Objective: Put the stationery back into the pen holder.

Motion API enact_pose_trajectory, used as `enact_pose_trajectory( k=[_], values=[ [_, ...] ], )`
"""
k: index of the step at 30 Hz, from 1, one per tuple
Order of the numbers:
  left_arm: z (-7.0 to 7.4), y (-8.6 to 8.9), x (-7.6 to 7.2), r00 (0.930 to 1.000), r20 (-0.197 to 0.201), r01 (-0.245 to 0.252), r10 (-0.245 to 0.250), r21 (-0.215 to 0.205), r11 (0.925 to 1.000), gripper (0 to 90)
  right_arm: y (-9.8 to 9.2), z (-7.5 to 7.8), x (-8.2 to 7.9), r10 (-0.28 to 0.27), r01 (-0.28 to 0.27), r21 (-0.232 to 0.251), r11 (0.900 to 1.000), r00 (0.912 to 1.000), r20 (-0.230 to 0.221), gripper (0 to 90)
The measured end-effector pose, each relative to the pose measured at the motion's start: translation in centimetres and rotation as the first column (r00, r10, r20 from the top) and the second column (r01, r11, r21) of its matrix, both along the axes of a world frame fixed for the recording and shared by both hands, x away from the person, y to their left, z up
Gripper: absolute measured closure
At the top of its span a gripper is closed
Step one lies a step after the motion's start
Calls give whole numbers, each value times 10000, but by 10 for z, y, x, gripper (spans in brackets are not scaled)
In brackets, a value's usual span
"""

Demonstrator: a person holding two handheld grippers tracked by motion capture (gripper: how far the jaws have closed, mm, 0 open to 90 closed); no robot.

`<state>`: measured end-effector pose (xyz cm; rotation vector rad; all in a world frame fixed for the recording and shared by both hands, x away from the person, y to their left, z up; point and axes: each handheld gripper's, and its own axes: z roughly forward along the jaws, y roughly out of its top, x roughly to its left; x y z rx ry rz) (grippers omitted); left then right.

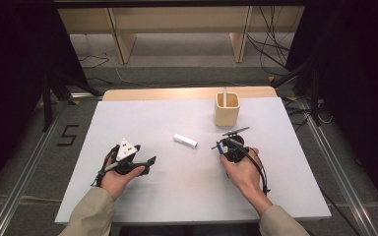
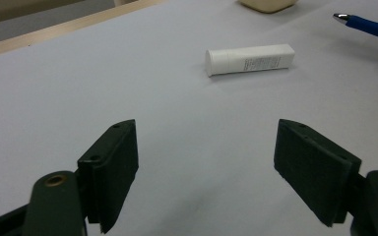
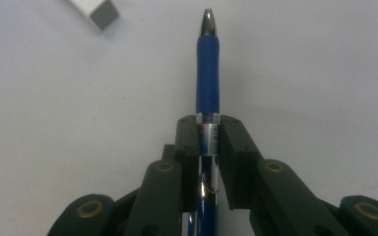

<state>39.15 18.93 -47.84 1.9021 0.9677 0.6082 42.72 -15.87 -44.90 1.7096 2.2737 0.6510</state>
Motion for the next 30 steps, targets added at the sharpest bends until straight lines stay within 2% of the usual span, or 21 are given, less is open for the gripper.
enact_pose_trajectory(
  k=[8, 17, 26, 30],
  values=[
    [0, 0, 0, 10000, -13, 11, -11, 6, 10000, 248, -5, 8, -1, -85, 65, 285, 9996, 9974, 716, 796],
    [0, 0, 0, 10000, -19, 14, -14, 19, 10000, 248, -8, 13, -2, -191, 116, 602, 9981, 9920, 1245, 796],
    [0, 0, 0, 10000, -11, 14, -14, 20, 10000, 248, -12, 19, -3, -196, 35, 839, 9965, 9812, 1920, 796],
    [0, 0, 0, 10000, -10, 16, -16, 24, 10000, 248, -13, 22, -3, -163, -51, 929, 9957, 9735, 2281, 796]
  ],
)
